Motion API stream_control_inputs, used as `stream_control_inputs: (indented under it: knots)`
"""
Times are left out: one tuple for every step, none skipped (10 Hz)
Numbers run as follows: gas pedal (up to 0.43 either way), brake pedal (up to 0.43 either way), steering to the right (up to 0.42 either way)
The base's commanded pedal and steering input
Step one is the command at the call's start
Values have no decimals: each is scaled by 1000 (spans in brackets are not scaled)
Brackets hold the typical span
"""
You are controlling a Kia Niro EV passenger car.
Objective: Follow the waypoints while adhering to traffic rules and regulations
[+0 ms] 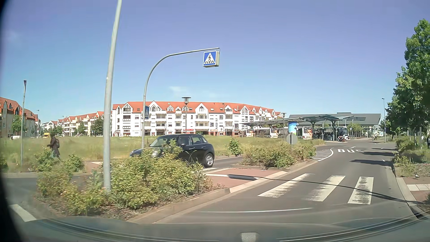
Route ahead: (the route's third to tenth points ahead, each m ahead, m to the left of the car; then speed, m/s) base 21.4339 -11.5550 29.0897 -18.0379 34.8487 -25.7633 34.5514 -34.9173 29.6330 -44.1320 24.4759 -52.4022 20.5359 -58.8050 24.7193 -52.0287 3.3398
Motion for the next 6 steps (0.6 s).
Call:
stream_control_inputs:
  knots:
    - [0,30,304]
    - [0,30,305]
    - [0,30,305]
    - [0,30,305]
    - [0,30,305]
    - [0,30,305]
